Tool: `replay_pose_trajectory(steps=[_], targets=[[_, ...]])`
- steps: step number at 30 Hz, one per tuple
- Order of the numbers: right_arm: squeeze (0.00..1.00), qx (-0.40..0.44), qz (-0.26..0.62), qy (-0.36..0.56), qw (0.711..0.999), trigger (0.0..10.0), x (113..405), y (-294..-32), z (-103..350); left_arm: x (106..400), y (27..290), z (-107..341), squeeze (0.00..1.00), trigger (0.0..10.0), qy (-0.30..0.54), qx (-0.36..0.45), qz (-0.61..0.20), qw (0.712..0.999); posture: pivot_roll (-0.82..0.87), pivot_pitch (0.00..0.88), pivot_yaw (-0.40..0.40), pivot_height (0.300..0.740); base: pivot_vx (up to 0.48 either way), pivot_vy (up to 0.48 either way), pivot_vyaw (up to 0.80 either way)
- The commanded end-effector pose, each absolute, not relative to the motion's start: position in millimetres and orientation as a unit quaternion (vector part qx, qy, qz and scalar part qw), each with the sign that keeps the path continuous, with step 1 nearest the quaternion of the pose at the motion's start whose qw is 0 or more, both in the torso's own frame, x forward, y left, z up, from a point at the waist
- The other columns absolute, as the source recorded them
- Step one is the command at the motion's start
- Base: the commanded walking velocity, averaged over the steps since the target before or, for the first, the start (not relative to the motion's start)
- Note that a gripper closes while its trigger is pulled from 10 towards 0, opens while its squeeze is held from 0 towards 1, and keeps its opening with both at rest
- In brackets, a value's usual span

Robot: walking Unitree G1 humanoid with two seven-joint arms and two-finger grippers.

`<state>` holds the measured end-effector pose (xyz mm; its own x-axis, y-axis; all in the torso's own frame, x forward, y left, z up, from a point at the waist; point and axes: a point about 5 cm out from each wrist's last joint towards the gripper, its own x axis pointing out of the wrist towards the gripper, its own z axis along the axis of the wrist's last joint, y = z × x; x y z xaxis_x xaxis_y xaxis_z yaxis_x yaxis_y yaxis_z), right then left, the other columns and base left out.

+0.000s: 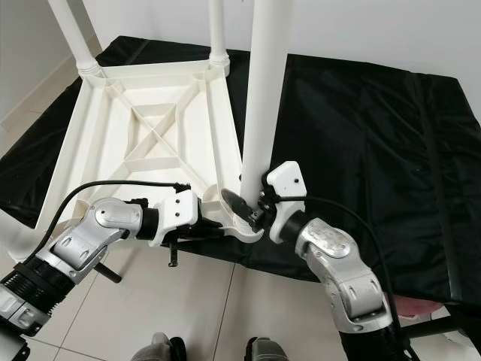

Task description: Building children table

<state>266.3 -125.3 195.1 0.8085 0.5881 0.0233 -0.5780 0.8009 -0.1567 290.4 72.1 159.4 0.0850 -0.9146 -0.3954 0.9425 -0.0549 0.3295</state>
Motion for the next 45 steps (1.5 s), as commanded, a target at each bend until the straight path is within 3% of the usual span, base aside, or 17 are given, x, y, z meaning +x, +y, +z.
replay_pose_trajectory(steps=[1,10,11,19,20,21,22,24,25,26,27,31,32,37,40,42,45], targets=[[0.0,-0.103,0.114,0.052,0.987,0.0,286,-168,163,275,55,164,0.0,0.0,0.001,0.259,-0.74,0.621,-0.06,0.145,0.037,0.74,0.0,0.0,0.0],[0.0,-0.08,-0.047,0.061,0.994,0.0,290,-177,157,283,38,167,0.0,0.0,-0.01,0.249,-0.736,0.629,-0.06,0.142,0.037,0.74,0.0,0.0,0.0],[0.0,-0.068,-0.13,0.059,0.987,0.0,287,-182,155,286,30,168,0.0,0.0,-0.012,0.245,-0.734,0.633,-0.06,0.142,0.037,0.74,0.0,0.0,0.0],[0.0,-0.046,-0.243,0.037,0.968,0.0,279,-180,156,294,9,171,0.0,0.0,-0.018,0.235,-0.732,0.639,-0.06,0.145,0.046,0.74,0.0,0.0,0.0],[0.0,-0.043,-0.231,0.032,0.972,1.2,280,-174,156,295,6,172,0.0,0.0,-0.019,0.235,-0.733,0.638,-0.06,0.146,0.048,0.74,0.0,0.0,0.0],[0.0,-0.04,-0.22,0.03,0.974,1.2,281,-170,157,296,4,172,0.0,0.0,-0.02,0.235,-0.734,0.637,-0.06,0.146,0.049,0.74,0.0,0.0,0.0],[0.0,-0.038,-0.206,0.024,0.978,10.0,282,-166,158,296,4,172,0.0,0.0,-0.02,0.235,-0.734,0.636,-0.07,0.147,0.051,0.74,0.0,0.0,0.0],[0.0,-0.038,-0.206,0.024,0.978,10.0,282,-166,158,296,4,172,0.0,0.0,-0.02,0.235,-0.734,0.636,-0.07,0.147,0.051,0.74,0.0,0.0,0.0],[0.22,-0.036,-0.186,0.012,0.982,10.0,283,-162,161,297,5,171,0.0,0.0,-0.019,0.236,-0.734,0.637,-0.07,0.148,0.051,0.74,0.0,0.0,0.0],[0.22,-0.036,-0.186,0.012,0.982,10.0,283,-162,161,297,5,171,0.0,0.0,-0.019,0.236,-0.734,0.637,-0.07,0.148,0.051,0.74,0.0,0.0,0.0],[1.0,-0.029,-0.16,0.001,0.987,10.0,285,-158,164,296,6,171,0.0,0.0,-0.018,0.237,-0.734,0.637,-0.07,0.148,0.051,0.74,0.0,0.0,0.0],[1.0,-0.021,-0.105,-0.039,0.993,10.0,289,-153,179,296,12,168,0.0,0.0,-0.014,0.239,-0.733,0.637,-0.06,0.15,0.049,0.74,0.0,0.0,0.0],[0.0,-0.021,-0.091,-0.049,0.994,10.0,289,-154,183,296,13,167,0.0,0.0,-0.013,0.24,-0.733,0.637,-0.06,0.15,0.049,0.74,0.0,0.0,0.0],[0.0,-0.027,-0.042,-0.073,0.996,10.0,291,-152,194,296,16,166,0.0,0.0,-0.011,0.241,-0.734,0.635,-0.06,0.153,0.049,0.74,0.0,0.0,0.0],[0.0,-0.057,0.148,-0.084,0.984,10.0,279,-144,210,289,29,161,0.0,0.0,-0.002,0.253,-0.743,0.619,-0.07,0.153,0.051,0.74,0.0,0.0,0.0],[0.0,-0.057,0.148,-0.084,0.984,10.0,279,-144,210,289,29,161,0.0,0.0,-0.002,0.253,-0.743,0.619,-0.07,0.153,0.051,0.74,0.0,0.0,0.0],[0.0,-0.079,0.25,-0.063,0.963,10.0,266,-139,207,284,36,157,0.0,0.0,0.003,0.262,-0.748,0.61,-0.07,0.152,0.051,0.74,0.0,0.0,0.0]])
